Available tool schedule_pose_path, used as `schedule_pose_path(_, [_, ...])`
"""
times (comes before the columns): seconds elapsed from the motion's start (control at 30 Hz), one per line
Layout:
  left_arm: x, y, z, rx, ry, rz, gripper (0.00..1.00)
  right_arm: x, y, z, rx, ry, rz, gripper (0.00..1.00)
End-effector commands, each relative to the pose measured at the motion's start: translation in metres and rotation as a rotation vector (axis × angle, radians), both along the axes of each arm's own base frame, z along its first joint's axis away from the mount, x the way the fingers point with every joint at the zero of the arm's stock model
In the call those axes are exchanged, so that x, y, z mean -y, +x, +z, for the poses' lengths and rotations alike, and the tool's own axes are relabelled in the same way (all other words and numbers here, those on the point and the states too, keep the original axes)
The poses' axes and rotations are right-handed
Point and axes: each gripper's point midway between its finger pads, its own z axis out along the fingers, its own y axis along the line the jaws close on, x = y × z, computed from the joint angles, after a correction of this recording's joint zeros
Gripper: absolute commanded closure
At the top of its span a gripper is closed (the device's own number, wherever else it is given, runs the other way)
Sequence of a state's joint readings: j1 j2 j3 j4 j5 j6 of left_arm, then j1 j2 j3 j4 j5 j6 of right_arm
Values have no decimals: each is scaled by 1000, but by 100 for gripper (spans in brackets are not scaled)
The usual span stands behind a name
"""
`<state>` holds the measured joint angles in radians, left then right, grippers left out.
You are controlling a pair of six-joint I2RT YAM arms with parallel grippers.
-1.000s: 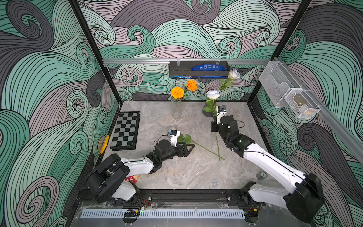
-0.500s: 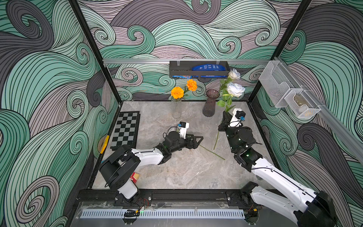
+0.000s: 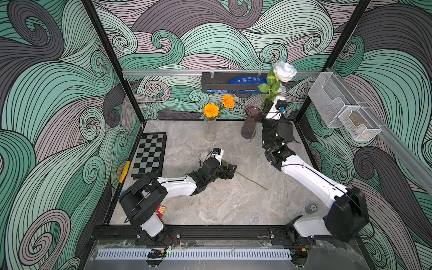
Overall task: Arrange the flowers in different vases according to their colors
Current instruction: Insert the flower into the vase.
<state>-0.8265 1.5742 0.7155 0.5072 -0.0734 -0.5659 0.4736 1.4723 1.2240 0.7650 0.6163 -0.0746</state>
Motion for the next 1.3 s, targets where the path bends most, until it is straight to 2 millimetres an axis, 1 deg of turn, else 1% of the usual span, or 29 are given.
schedule_pose_path(0.0, [-15,5,16,102,39,53,5,0,35,15,2,-75,-22,100])
schedule_pose_path(0.1, [-19,3,22,136,30,53,5,-1,74,15,-39,-88,-5,100])
schedule_pose_path(0.17, [-20,0,25,150,19,45,5,1,91,15,-41,-102,-14,100])
schedule_pose_path(0.23, [-18,-2,27,157,15,27,5,5,103,20,-29,-112,-34,100])
schedule_pose_path(0.33, [-16,-2,29,157,22,15,5,13,122,22,-25,-117,-51,100])
schedule_pose_path(0.4, [-16,-3,30,162,15,11,5,16,137,20,-30,-115,-40,100])
schedule_pose_path(0.5, [-12,-5,29,156,11,-7,5,24,153,18,-29,-105,-55,100])
schedule_pose_path(0.6, [-8,-7,26,149,8,-32,5,26,157,25,9,-96,-60,100])
schedule_pose_path(0.7, [-7,-6,23,144,15,-35,5,26,148,37,81,-87,-50,100])
schedule_pose_path(0.8, [-9,-5,23,143,20,-23,5,26,145,42,113,-68,-37,100])
schedule_pose_path(0.97, [-13,-2,21,141,34,4,5,24,151,37,103,-69,-34,100])
schedule_pose_path(1.03, [-11,-3,22,143,27,-9,5,20,155,27,88,-83,-17,100])
schedule_pose_path(1.07, [-10,-4,24,144,20,-16,5,18,158,18,78,-95,-12,100])
schedule_pose_path(1.17, [-9,-8,29,153,2,-31,5,18,166,-14,25,-110,-22,100])
schedule_pose_path(1.23, [-10,-8,29,156,-1,-29,5,19,166,-34,5,-110,-25,100])
schedule_pose_path(1.27, [-10,-8,30,158,-3,-28,5,19,165,-40,1,-105,-22,100])
